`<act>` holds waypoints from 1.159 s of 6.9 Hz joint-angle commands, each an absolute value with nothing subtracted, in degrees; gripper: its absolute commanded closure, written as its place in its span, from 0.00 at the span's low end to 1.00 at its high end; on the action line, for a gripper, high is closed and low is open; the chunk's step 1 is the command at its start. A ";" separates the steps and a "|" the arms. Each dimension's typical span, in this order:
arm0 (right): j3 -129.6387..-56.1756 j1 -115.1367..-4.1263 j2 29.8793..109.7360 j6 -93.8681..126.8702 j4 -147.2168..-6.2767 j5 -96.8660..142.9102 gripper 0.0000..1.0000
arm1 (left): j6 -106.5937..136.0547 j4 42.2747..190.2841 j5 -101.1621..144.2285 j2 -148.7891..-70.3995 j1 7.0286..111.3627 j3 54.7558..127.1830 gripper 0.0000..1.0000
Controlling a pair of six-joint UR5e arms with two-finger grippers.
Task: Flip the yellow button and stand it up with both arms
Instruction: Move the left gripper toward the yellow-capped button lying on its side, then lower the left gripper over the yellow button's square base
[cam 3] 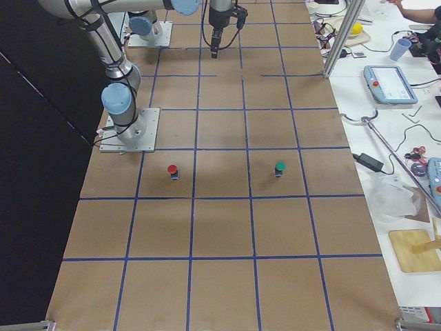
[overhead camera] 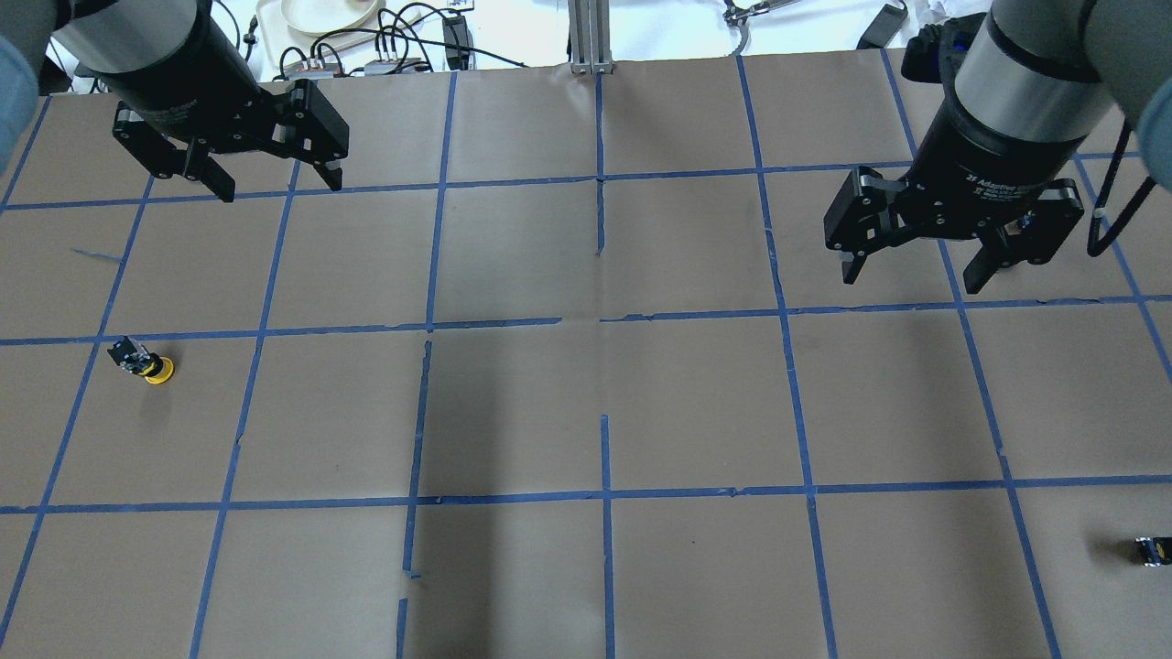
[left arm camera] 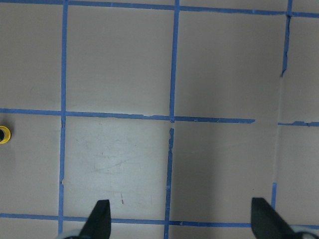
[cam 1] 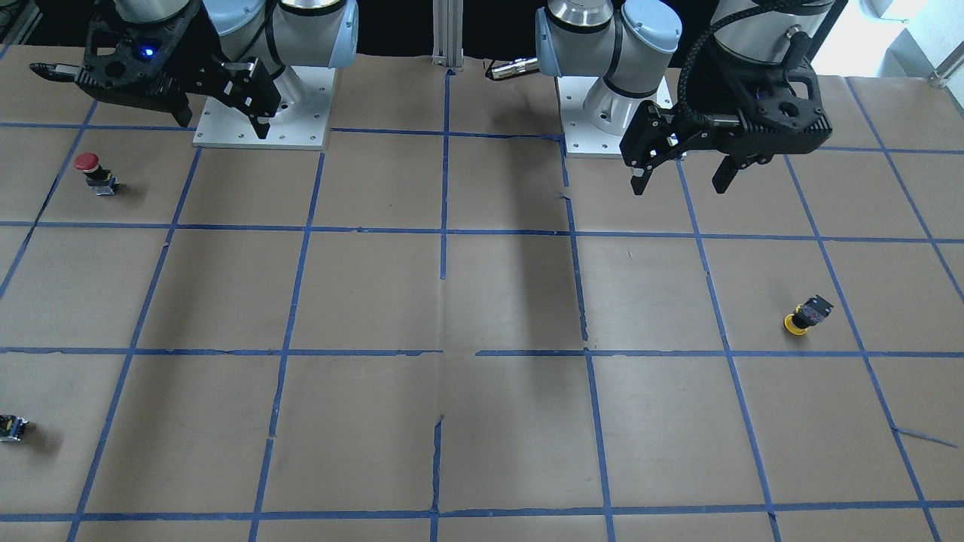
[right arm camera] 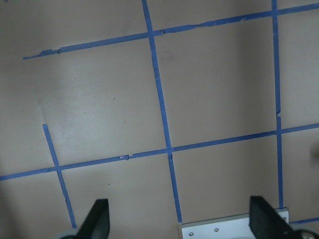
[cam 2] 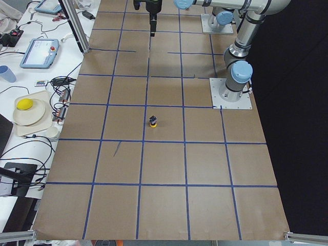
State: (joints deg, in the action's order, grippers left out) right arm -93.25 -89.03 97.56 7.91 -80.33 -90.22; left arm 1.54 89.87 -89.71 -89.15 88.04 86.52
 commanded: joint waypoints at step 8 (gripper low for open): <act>-93.60 -89.03 97.47 7.82 -81.21 -90.26 0.00 | -45.75 67.48 -94.31 -91.67 60.57 105.60 0.01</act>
State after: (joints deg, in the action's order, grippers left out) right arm -93.55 -89.03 97.47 7.82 -81.10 -90.20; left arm -40.30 76.09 -94.37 -91.68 63.56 99.98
